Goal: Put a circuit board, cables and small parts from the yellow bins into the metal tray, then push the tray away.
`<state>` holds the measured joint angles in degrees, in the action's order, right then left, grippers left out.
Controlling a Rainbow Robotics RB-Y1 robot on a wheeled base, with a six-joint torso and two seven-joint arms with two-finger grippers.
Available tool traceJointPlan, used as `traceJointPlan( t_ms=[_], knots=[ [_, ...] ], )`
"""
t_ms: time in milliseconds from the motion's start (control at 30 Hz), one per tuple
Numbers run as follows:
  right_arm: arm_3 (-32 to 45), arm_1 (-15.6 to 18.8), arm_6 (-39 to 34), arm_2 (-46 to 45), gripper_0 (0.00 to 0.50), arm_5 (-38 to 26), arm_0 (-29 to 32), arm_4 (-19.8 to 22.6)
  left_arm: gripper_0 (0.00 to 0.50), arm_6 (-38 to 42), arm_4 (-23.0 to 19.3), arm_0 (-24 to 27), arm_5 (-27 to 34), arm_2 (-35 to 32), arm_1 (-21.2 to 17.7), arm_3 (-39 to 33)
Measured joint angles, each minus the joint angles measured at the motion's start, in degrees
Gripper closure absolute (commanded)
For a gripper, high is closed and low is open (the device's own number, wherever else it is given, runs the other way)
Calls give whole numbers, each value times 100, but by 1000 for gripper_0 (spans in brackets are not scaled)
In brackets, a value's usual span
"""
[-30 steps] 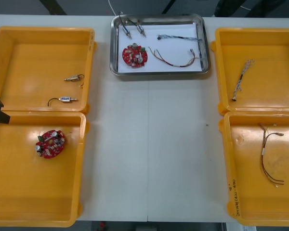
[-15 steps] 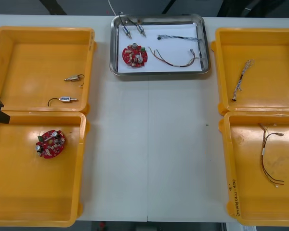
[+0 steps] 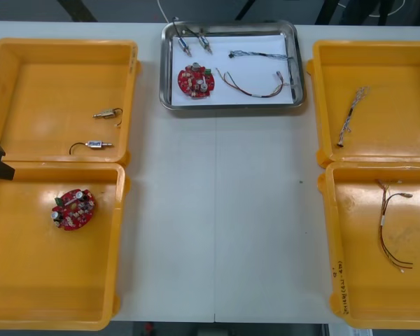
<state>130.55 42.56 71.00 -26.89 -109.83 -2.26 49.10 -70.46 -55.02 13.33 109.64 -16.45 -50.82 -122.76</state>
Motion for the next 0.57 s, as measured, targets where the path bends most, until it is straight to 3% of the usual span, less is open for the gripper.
traceJointPlan(
  t_ms=[567],
  knots=[
    [0, 0, 0, 0, 0, 0, 0, 0, 0, 0, 0, 0, 0, 0, 0, 0]
  ],
)
